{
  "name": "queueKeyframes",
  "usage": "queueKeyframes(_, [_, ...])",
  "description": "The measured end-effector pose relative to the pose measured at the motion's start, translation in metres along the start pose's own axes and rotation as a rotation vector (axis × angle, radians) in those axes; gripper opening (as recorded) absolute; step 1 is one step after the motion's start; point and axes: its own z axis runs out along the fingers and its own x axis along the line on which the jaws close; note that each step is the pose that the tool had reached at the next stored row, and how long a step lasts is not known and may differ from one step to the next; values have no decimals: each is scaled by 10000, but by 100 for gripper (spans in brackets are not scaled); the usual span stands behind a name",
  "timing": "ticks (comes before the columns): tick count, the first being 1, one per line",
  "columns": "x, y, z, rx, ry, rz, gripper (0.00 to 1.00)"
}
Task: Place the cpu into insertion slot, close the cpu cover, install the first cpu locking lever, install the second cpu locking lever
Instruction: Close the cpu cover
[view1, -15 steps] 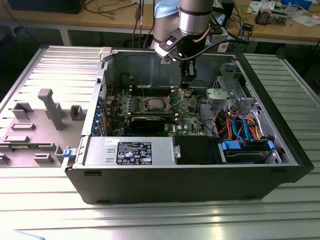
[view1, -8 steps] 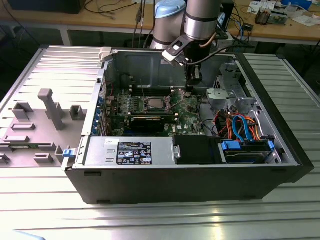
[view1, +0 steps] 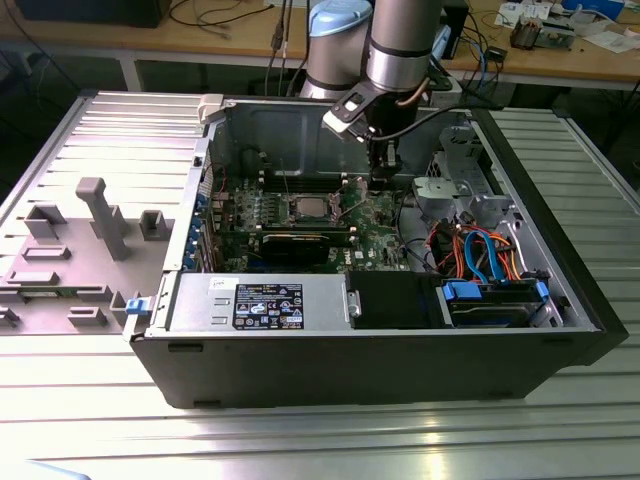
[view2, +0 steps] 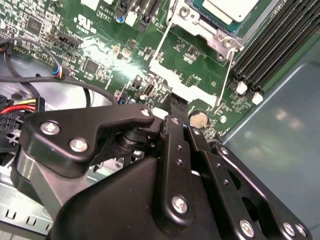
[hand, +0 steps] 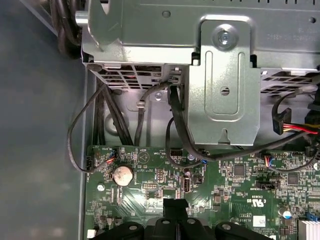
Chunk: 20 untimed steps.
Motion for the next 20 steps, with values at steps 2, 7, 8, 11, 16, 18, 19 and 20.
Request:
queueKeyframes(2, [1,0,0,-1,2,1,11])
queueKeyframes(7, [0,-4,0,0,3,1,11])
queueKeyframes(8, [0,-7,2,0,2,2,11])
queueKeyframes(11, [1,-16,3,0,2,1,11])
queueKeyframes(16, [2,-57,11,-1,3,1,11])
queueKeyframes(18, [2,-60,12,0,3,1,11])
queueKeyframes(19, [3,-61,12,0,3,1,11])
queueKeyframes(20, [3,-63,12,-1,3,1,11])
